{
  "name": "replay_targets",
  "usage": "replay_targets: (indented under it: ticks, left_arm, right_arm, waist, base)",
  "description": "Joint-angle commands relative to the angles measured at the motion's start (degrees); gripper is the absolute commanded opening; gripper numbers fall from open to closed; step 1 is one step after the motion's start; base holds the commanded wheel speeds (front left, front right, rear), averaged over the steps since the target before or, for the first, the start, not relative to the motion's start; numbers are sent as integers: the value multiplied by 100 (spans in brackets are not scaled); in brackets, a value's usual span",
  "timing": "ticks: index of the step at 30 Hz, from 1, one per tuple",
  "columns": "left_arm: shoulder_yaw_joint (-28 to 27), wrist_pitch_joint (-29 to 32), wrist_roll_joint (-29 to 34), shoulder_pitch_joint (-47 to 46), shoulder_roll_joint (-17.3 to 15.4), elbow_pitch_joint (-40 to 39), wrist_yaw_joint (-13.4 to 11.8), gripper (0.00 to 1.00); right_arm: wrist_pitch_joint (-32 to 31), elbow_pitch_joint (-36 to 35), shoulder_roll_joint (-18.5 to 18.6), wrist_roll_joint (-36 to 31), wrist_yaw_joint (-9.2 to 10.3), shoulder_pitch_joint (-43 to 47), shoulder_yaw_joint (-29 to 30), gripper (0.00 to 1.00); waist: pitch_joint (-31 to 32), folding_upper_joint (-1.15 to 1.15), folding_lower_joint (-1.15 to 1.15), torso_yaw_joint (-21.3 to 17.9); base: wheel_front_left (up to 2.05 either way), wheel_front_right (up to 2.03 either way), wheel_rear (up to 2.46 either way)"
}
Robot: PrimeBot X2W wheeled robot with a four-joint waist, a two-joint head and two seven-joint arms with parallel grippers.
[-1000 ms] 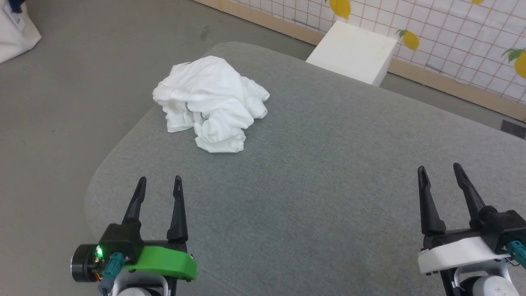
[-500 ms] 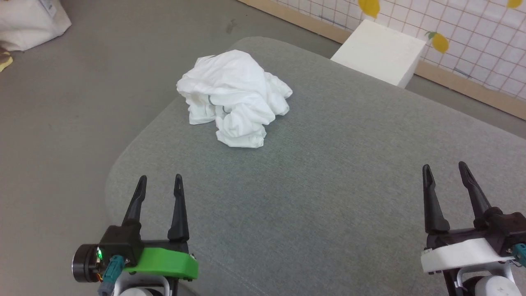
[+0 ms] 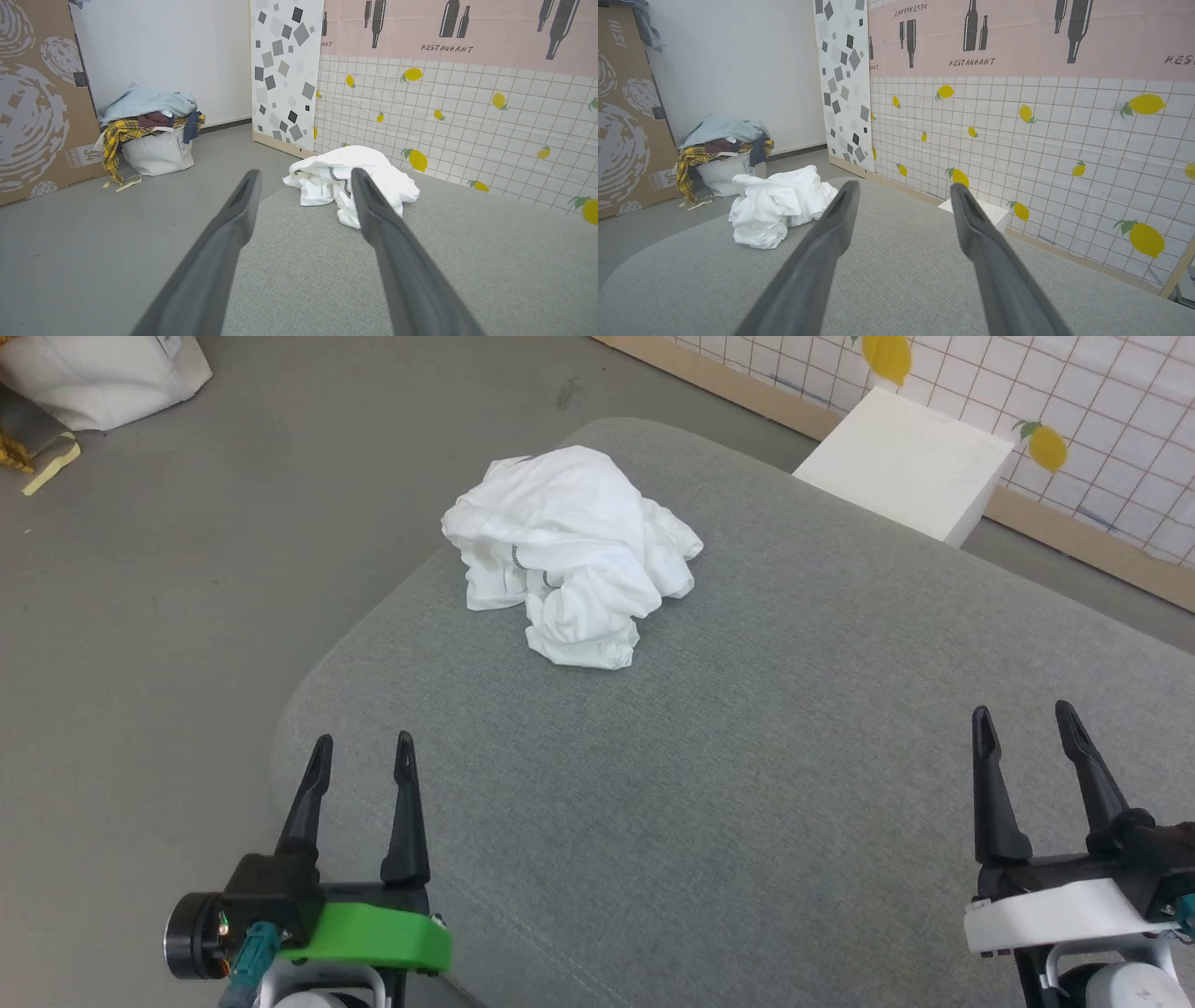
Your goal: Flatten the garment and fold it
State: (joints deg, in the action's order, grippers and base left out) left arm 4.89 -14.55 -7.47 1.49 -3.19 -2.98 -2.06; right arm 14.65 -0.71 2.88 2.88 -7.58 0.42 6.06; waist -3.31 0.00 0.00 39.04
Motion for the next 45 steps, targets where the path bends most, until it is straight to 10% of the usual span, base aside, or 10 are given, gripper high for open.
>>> replay_targets:
  ticks: [1, 17, 33, 45]
  left_arm:
    - [21, -45, -23, 85, 32, -20, 17, 100]
    - [-236, -45, -591, -921, -69, -305, 502, 100]
    - [-442, 1681, -1159, -4253, -1520, 1074, 897, 100]
    - [-178, 2381, -1475, -4934, -2144, 2684, 945, 100]
  right_arm:
    - [35, -31, -1, -28, 9, 98, 20, 100]
    - [-60, -246, -1, -229, 9, -24, -26, 100]
    - [-824, -1558, -1, -862, 9, -690, -351, 100]
    - [-1139, -2292, -1, -1108, 9, -1213, -665, 100]
  waist:
    - [3, 0, 0, 1]
    - [-414, 0, 0, -331]
    - [-2061, 0, 0, -1268]
    - [-3077, 0, 0, -1868]
  base:
    - [0, 0, 0]
    - [0, 0, 0]
    - [0, 0, 0]
    - [0, 0, 0]
